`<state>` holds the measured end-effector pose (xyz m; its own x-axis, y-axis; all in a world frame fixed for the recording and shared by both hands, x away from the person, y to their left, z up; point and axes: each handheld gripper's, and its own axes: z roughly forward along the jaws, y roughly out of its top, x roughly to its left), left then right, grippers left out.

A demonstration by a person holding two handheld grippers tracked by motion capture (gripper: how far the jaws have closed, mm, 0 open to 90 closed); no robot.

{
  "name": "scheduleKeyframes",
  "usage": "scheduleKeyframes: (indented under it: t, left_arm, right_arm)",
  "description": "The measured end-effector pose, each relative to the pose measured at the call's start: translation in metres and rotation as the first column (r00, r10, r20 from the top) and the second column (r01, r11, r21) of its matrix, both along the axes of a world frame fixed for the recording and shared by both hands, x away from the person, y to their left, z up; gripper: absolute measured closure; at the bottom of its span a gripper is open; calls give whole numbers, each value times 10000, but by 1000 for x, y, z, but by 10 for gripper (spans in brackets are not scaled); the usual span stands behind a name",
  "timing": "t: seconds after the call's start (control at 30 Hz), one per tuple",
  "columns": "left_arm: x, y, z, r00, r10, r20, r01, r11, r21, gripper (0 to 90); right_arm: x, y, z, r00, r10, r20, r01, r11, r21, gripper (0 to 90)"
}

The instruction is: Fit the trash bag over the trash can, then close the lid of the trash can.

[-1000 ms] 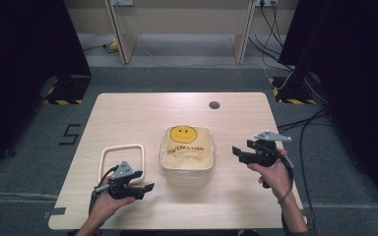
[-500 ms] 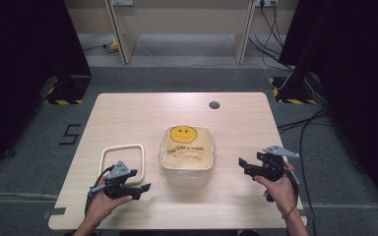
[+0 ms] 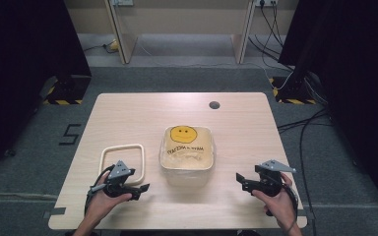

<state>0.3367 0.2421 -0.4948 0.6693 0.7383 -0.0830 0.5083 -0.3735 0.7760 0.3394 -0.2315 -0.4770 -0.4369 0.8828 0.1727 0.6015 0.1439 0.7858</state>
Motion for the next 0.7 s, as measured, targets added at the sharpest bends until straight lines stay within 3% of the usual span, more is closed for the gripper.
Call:
scheduleKeyframes:
  t: [0.2,0.7]
  left_arm:
    - [0,1,0,9999,101,15,-101,9999,86,168]
    - [1,7,0,9993,376,-16,-376,9993,-7,167]
  right_arm:
    - [-12,0,-12,9990,66,-445,-80,9995,-316,158]
    - [-25,-10,-19,9976,-294,-633,268,9988,-421,158]
